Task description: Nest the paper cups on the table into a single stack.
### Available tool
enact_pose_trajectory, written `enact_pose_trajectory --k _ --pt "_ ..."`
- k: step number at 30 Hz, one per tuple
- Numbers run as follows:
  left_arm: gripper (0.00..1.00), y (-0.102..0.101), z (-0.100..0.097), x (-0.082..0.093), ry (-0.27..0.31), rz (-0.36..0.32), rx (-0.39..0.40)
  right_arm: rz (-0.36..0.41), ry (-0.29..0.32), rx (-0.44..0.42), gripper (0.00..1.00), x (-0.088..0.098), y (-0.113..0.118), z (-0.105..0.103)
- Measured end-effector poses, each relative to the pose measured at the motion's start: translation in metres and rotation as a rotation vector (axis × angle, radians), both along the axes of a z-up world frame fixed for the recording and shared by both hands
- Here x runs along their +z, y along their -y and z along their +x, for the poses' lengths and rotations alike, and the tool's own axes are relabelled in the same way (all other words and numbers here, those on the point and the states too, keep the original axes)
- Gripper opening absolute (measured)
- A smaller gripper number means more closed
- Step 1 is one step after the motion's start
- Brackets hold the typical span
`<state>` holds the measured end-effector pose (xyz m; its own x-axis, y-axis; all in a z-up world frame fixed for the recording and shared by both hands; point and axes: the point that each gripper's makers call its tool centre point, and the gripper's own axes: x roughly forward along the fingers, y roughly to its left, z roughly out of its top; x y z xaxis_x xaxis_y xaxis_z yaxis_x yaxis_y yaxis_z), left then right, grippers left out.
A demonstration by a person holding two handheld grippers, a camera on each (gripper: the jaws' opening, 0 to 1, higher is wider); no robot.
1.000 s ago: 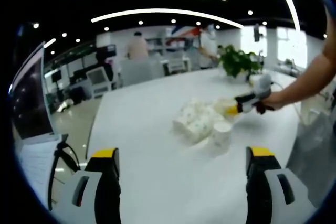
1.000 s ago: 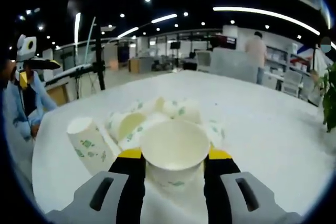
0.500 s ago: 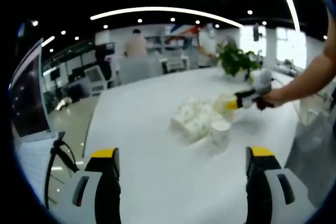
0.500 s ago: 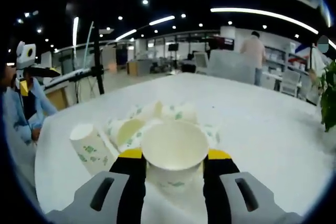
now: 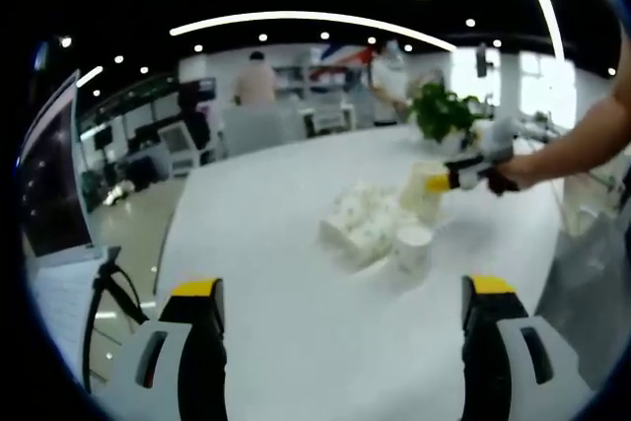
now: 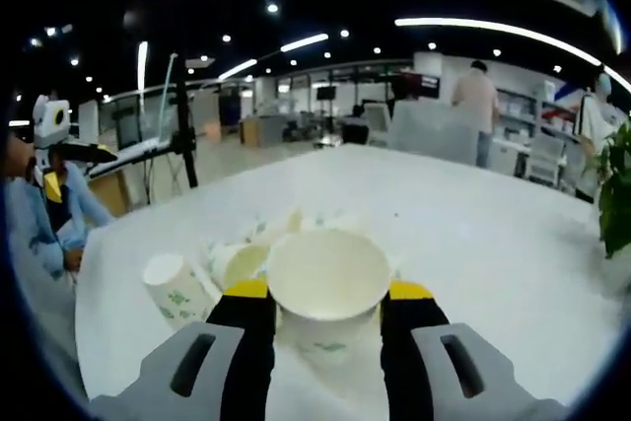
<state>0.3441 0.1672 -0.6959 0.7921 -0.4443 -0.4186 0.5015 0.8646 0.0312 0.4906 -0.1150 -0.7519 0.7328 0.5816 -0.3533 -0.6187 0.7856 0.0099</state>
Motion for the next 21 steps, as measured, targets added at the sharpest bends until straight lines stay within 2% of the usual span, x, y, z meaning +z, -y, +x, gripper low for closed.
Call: enact_pose_trajectory --k 13,21 --pt "0.99 0.004 -0.002 -0.001 -0.023 0.001 -0.021 -0.003 0.02 -0.006 0.38 0.024 0.016 -0.001" --pt "0.99 0.002 -0.003 0.004 -0.011 0.002 -0.024 -0.008 0.03 0.004 0.38 0.032 0.015 -0.013"
